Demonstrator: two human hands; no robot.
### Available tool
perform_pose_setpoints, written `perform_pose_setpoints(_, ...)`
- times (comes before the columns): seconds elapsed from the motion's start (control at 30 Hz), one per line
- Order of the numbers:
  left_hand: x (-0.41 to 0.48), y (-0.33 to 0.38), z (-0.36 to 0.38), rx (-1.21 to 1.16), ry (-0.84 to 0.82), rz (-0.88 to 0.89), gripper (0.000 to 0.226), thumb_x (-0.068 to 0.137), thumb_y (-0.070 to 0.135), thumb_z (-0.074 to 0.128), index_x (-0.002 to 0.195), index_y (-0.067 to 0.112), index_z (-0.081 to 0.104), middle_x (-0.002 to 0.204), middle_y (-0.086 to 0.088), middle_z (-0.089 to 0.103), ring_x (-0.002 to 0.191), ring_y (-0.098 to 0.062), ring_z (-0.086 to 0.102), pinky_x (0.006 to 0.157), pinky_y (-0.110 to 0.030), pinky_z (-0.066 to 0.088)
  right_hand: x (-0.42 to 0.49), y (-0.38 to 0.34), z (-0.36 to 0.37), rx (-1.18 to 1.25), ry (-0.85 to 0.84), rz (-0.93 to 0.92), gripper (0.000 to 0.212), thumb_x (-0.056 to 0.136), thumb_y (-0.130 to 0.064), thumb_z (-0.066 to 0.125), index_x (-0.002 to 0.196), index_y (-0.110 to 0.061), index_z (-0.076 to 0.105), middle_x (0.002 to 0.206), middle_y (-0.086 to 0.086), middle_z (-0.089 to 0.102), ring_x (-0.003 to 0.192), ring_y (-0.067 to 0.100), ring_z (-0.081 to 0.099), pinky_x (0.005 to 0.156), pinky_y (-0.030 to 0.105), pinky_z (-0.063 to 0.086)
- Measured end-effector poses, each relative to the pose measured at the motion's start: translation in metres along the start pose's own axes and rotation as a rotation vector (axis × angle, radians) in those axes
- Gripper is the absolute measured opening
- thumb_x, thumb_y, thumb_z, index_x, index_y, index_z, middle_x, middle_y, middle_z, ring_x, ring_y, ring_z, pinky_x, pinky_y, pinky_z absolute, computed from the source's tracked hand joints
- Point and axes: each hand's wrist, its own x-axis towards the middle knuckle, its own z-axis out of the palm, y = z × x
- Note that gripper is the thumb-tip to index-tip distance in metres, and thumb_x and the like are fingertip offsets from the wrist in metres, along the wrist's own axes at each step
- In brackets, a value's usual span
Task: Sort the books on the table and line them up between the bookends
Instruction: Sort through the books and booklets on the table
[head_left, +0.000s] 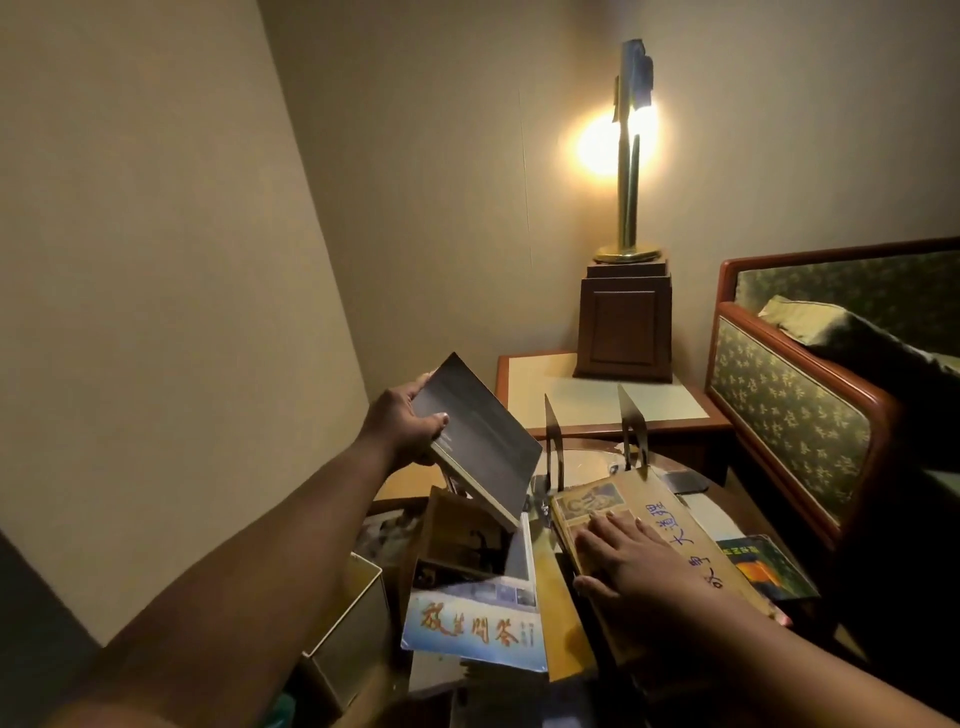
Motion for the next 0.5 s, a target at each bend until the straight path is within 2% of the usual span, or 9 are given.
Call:
perform_pose_setpoints(0.1,0.020,0.000,0.003,0.178,0.048,0.086,0.071,0.091,0.021,0.067,0.152,0.030,0.033,0.137,-0.014,0.056,0.074,-0.017,0.068,0.063,-0.024,0.061,0.000,0.001,0.001,-0.003,0.033,-0.013,0.117,0.050,-0.087,-0.014,0.155,-0.034,-0.005,0.163,0.001,-0.010,0.149,0.024,-0.013,0.111,0.036,-0.014)
perform_pose_setpoints(0.17,0.033,-0.002,0.009,0.293,0.055,0.119,0.072,0.091,0.023,0.065,0.153,0.034,0.030,0.145,-0.012,0.051,0.083,-0.019,0.067,0.073,-0.023,0.058,0.002,0.002,0.005,-0.004,0.056,-0.022,0.114,0.053,-0.086,-0.014,0.155,-0.035,-0.005,0.163,-0.001,-0.012,0.145,0.019,-0.019,0.111,0.037,-0.016)
perform_pose_setpoints(0.23,0.047,-0.005,0.017,0.373,0.059,0.097,0.074,0.090,0.023,0.064,0.154,0.035,0.028,0.139,-0.014,0.056,0.084,-0.021,0.063,0.078,-0.026,0.054,0.003,0.003,0.008,0.007,0.067,-0.022,0.113,0.054,-0.088,-0.016,0.154,-0.037,-0.007,0.161,-0.003,-0.015,0.137,0.014,-0.025,0.110,0.033,-0.022)
perform_pose_setpoints(0.33,0.062,-0.016,0.033,0.470,0.061,0.035,0.076,0.090,0.023,0.061,0.154,0.038,0.023,0.123,-0.015,0.065,0.079,-0.020,0.056,0.077,-0.027,0.050,0.006,0.005,0.014,-0.008,0.080,-0.037,0.107,0.055,-0.089,-0.017,0.149,-0.037,-0.015,0.154,-0.006,-0.022,0.134,0.015,-0.029,0.090,0.021,-0.039)
perform_pose_setpoints(0.4,0.070,-0.026,0.045,0.542,0.060,0.023,0.077,0.091,0.023,0.060,0.155,0.036,0.020,0.114,-0.015,0.067,0.083,-0.024,0.059,0.078,-0.029,0.049,0.006,0.005,0.013,-0.047,0.116,-0.037,0.096,0.063,-0.087,-0.011,0.144,-0.036,-0.016,0.150,-0.005,-0.022,0.136,0.016,-0.025,0.086,0.020,-0.039)
perform_pose_setpoints(0.43,0.074,-0.032,0.051,0.568,0.063,0.022,0.077,0.092,0.023,0.060,0.155,0.036,0.019,0.112,-0.016,0.067,0.088,-0.027,0.062,0.078,-0.030,0.049,0.006,0.004,0.012,-0.065,0.176,-0.037,0.090,0.071,-0.087,-0.005,0.146,-0.038,-0.008,0.154,-0.003,-0.013,0.141,0.019,-0.015,0.091,0.021,-0.036)
perform_pose_setpoints(0.47,0.078,-0.038,0.056,0.587,0.068,0.019,0.076,0.092,0.022,0.059,0.155,0.035,0.019,0.110,-0.016,0.067,0.092,-0.029,0.064,0.078,-0.030,0.050,0.002,0.003,0.008,-0.076,0.204,-0.040,0.083,0.079,-0.086,0.003,0.149,-0.040,0.011,0.158,0.000,0.009,0.145,0.023,0.008,0.100,0.023,-0.030)
perform_pose_setpoints(0.5,0.082,-0.044,0.062,0.606,0.076,0.015,0.075,0.092,0.021,0.059,0.155,0.033,0.019,0.110,-0.017,0.067,0.094,-0.030,0.065,0.078,-0.031,0.050,0.000,0.003,0.007,-0.004,0.145,0.006,0.078,0.086,-0.084,0.013,0.145,-0.037,0.035,0.151,0.004,0.037,0.138,0.025,0.036,0.109,0.027,-0.019)
